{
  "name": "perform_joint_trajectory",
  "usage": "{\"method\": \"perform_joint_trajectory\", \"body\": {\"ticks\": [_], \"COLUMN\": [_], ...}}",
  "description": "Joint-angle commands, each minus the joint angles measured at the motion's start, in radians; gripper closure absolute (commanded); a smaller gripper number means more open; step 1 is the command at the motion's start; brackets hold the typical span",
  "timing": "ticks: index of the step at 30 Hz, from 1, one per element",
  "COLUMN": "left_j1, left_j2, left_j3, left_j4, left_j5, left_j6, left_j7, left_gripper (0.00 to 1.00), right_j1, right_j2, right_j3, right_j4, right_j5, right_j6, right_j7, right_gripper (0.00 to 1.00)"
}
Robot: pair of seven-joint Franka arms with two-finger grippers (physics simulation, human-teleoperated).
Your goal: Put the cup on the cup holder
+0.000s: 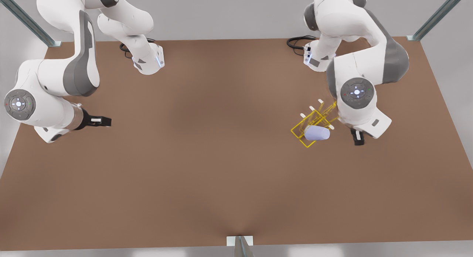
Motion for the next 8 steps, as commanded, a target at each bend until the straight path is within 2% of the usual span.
{"method": "perform_joint_trajectory", "body": {"ticks": [1, 2, 3, 4, 5, 8], "left_j1": [0.371, 0.651, 0.683, 0.695, 0.699, 0.705], "left_j2": [-0.151, -0.247, -0.355, -0.332, -0.323, -0.309], "left_j3": [-0.621, -1.027, -1.002, -0.976, -0.973, -0.975], "left_j4": [0.019, -0.156, -0.316, -0.259, -0.231, -0.216], "left_j5": [0.186, 0.332, 0.263, 0.249, 0.246, 0.214], "left_j6": [-0.17, 0.015, 0.152, 0.011, -0.038, -0.07], "left_j7": [1.537, 1.24, 1.203, 1.23, 1.331, 1.331], "left_gripper": [0.0, 0.0, 0.0, 0.0, 0.0, 0.0], "right_j1": [-0.002, -0.001, -0.004, -0.006, -0.007, -0.001], "right_j2": [-0.001, -0.001, -0.001, -0.003, -0.003, -0.006], "right_j3": [0.0, 0.0, 0.0, 0.0, 0.0, 0.0], "right_j4": [0.014, 0.014, 0.016, 0.016, 0.016, 0.016], "right_j5": [0.003, 0.001, 0.004, 0.006, 0.006, 0.004], "right_j6": [0.002, 0.001, 0.001, 0.001, 0.001, -0.002], "right_j7": [-0.007, -0.006, -0.007, -0.007, -0.009, -0.009], "right_gripper": [0.0, 0.0, 0.0, 0.0, 0.0, 0.0]}}
